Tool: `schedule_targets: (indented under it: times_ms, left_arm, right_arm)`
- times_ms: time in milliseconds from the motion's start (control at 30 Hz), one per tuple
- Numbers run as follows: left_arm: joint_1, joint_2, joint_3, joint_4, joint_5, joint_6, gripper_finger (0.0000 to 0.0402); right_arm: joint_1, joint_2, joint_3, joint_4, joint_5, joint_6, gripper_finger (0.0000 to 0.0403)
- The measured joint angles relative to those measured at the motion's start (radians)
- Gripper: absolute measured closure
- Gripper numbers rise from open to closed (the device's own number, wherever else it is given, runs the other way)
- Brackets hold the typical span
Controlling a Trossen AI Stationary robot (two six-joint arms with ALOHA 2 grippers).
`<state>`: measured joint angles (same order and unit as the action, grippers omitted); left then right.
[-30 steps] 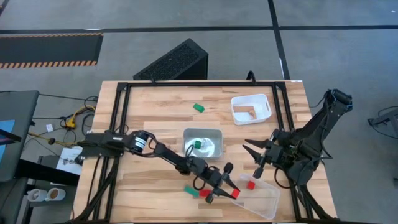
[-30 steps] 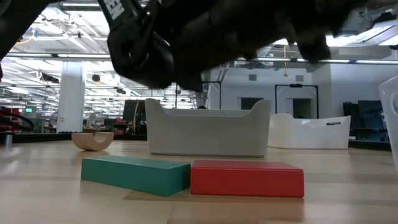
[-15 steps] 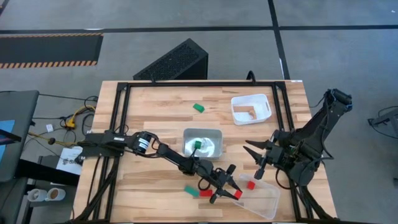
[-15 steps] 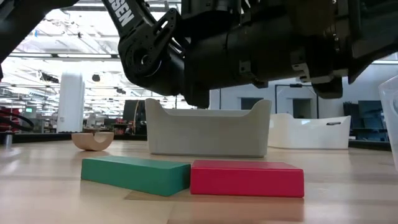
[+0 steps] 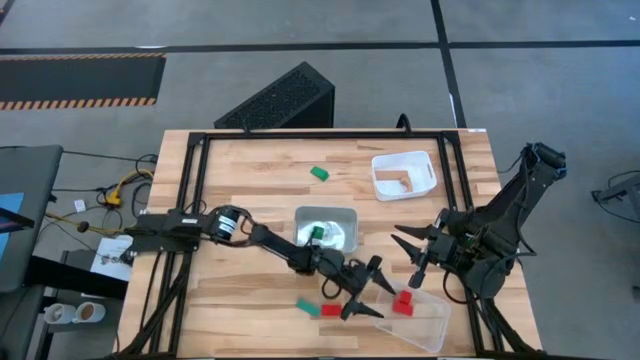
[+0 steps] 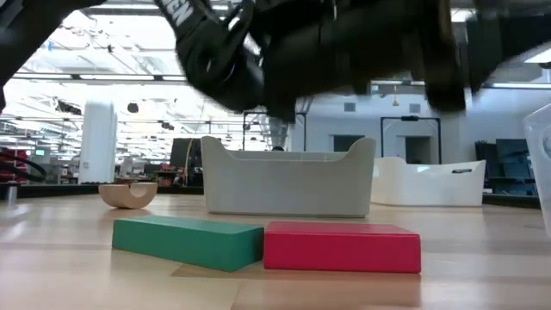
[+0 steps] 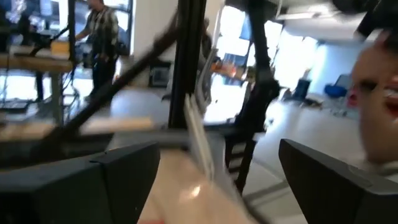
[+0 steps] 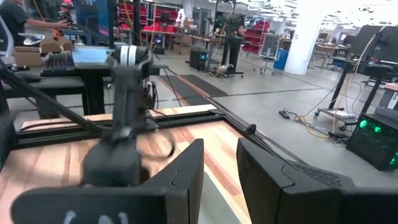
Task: Sort & place blocks by color
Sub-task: Put the top green block into the gray bin
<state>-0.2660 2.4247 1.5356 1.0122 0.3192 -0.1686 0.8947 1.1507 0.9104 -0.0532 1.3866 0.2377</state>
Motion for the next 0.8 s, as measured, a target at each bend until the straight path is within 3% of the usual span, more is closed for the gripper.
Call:
schedule_targets:
  times_ms: [67,167,333,467,633,800]
  left_arm:
    - [0.020,-0.062,0.000,-0.065,0.053,-0.022,0.0089]
    - [0.047,-0.178,-0.001,-0.299,0.112,-0.002,0.0102]
    - [0.055,-0.370,-0.002,-0.674,0.027,0.198,0.0142]
    - [0.025,-0.465,-0.002,-0.759,-0.003,0.294,0.0182]
    - [-0.015,-0.524,-0.002,-0.914,-0.140,0.369,0.0230]
    - [-0.026,-0.529,-0.029,-0.930,-0.139,0.371,0.0266]
  right_arm:
    - [0.006,0.000,0.000,0.000,0.000,-0.001,0.0285]
    - [0.018,0.000,0.000,-0.001,0.000,-0.010,0.0285]
    - [0.028,0.000,0.000,-0.003,0.003,-0.037,0.0285]
    - [0.028,0.000,0.000,-0.016,0.022,-0.039,0.0285]
    - [0.027,0.000,0.000,-0.018,0.052,-0.039,0.0285]
    - [0.027,0.000,0.000,-0.018,0.052,-0.036,0.0285]
